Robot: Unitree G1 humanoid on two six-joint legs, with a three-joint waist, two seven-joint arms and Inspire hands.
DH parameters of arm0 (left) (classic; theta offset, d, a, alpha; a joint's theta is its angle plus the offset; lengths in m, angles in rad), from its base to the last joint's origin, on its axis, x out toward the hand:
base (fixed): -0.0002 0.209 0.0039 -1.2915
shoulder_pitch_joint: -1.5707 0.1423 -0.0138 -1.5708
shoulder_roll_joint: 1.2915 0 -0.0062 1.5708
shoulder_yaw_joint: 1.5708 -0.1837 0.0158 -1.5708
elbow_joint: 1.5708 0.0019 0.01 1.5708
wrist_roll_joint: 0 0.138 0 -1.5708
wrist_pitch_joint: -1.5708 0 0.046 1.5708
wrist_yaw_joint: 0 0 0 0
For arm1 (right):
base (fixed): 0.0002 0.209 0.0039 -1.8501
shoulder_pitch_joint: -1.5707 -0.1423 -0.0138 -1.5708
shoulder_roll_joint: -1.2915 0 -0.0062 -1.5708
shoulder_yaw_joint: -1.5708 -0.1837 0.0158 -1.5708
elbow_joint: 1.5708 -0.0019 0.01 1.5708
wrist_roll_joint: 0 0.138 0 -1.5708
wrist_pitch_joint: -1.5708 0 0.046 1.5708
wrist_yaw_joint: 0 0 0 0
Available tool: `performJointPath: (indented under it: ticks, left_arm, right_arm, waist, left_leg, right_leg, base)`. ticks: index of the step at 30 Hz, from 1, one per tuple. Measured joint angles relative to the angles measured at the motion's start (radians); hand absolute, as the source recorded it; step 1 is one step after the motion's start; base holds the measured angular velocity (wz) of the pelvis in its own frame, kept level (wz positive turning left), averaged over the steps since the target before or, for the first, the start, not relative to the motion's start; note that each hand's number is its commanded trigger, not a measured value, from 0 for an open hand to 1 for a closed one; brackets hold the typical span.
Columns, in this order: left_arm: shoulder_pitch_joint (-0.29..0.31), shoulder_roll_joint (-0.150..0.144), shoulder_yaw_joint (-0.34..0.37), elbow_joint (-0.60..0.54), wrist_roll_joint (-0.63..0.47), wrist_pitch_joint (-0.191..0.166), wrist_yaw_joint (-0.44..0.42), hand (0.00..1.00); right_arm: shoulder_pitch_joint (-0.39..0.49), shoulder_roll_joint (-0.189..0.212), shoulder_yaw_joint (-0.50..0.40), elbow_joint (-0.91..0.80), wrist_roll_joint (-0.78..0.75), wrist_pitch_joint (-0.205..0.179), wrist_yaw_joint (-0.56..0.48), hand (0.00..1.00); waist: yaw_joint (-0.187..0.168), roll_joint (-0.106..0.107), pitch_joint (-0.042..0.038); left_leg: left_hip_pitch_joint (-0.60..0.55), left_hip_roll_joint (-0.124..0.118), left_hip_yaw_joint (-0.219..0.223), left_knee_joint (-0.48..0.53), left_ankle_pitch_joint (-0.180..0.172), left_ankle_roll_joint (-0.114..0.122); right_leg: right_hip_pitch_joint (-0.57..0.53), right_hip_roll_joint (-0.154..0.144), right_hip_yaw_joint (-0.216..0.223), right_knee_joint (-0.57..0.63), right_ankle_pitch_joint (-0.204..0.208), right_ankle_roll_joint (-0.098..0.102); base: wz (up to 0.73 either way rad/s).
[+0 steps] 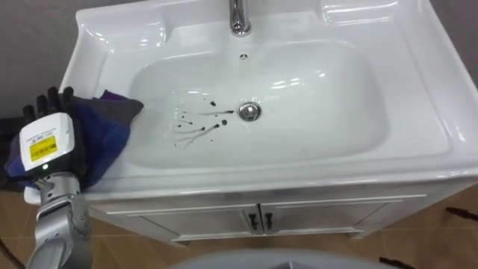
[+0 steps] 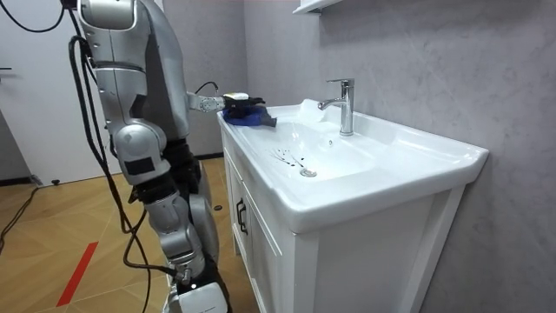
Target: Wipe basin
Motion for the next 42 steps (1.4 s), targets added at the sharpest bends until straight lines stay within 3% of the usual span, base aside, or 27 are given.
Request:
performJointPath:
  ticks: [6,11,15,23,24,25,26,30,36,42]
  left_arm:
    - [-0.005,0.0,0.002,-0.003,0.001,0.027,-0.057,0.0]
    - [-0.013,0.005,0.025,-0.02,-0.001,0.04,-0.146,0.0]
    - [-0.049,0.047,0.023,-0.007,-0.007,0.042,-0.255,0.0]
    - [-0.11,0.093,0.022,-0.004,-0.046,0.069,-0.426,0.0]
    - [-0.118,0.104,0.022,-0.008,-0.056,0.079,-0.455,0.43]
    - [-0.12,0.111,0.022,-0.013,-0.058,0.083,-0.471,0.58]
    - [-0.126,0.124,0.022,-0.021,-0.056,0.092,-0.504,1.0]
    - [-0.161,0.157,0.027,-0.056,-0.05,0.131,-0.593,1.0]
    - [-0.199,0.196,0.061,-0.114,-0.036,0.155,-0.706,1.0]
    - [-0.223,0.224,0.064,-0.119,0.023,0.184,-0.729,1.0]
  right_arm:
    - [0.001,0.0,-0.001,-0.025,-0.021,0.045,-0.001,0.0]
    - [0.001,-0.002,-0.003,-0.026,-0.08,0.058,0.002,0.0]
    - [0.001,-0.016,-0.007,-0.026,-0.119,0.058,-0.002,0.0]
    - [0.001,-0.026,-0.011,-0.026,-0.148,0.058,-0.019,0.0]
    - [0.0,-0.027,-0.011,-0.028,-0.156,0.058,-0.016,0.0]
    - [0.0,-0.028,-0.011,-0.031,-0.156,0.058,-0.013,0.0]
    - [0.001,-0.028,-0.011,-0.039,-0.156,0.058,-0.008,0.0]
    - [0.001,-0.028,-0.01,-0.061,-0.159,0.058,-0.007,0.0]
    - [-0.002,-0.029,-0.01,-0.067,-0.17,0.057,0.003,0.0]
    - [-0.001,-0.032,-0.01,-0.067,-0.168,0.057,0.011,0.0]
  waist:
    - [0.0,0.003,-0.0015]
    - [0.0,0.012,-0.0062]
    - [-0.001,0.023,-0.0053]
    - [-0.007,0.038,-0.0036]
    - [-0.006,0.039,-0.0039]
    - [-0.006,0.04,-0.004]
    - [-0.008,0.04,-0.0036]
    - [-0.006,0.042,-0.0017]
    - [-0.021,0.048,0.0063]
    - [-0.031,0.049,0.0113]
  left_leg:
    - [0.0,0.0,0.02,0.004,0.002,0.003]
    - [0.006,0.001,0.031,0.005,0.002,0.004]
    - [0.006,0.001,0.031,0.005,0.003,0.004]
    - [0.009,0.003,0.039,0.006,0.003,0.004]
    - [0.009,0.003,0.039,0.006,0.003,0.004]
    - [0.009,0.004,0.039,0.006,0.003,0.004]
    - [0.008,0.005,0.039,0.006,0.003,0.004]
    - [0.005,0.005,0.039,0.005,0.003,0.004]
    - [-0.001,0.002,0.039,0.003,0.003,0.004]
    - [-0.006,0.0,0.038,0.003,0.003,0.004]
  right_leg:
    - [-0.009,0.001,0.02,0.005,0.0,0.002]
    - [-0.016,0.001,0.039,0.016,0.001,0.001]
    - [-0.018,0.001,0.042,0.022,0.001,0.0]
    - [-0.02,0.001,0.047,0.025,0.001,0.0]
    - [-0.02,0.001,0.048,0.025,0.001,0.0]
    - [-0.02,0.0,0.048,0.025,0.001,0.0]
    - [-0.02,0.0,0.048,0.024,0.001,0.0]
    - [-0.023,0.0,0.049,0.022,0.001,0.0]
    - [-0.021,-0.001,0.05,0.021,0.001,0.0]
    - [-0.021,-0.001,0.055,0.02,-0.001,0.0]
  base:
    - [-0.07]
    - [-0.12]
    - [-0.04]
    - [-0.01]
    - [0.0]
    - [0.0]
    - [0.0]
    - [0.0]
    - [0.0]
    - [-0.06]
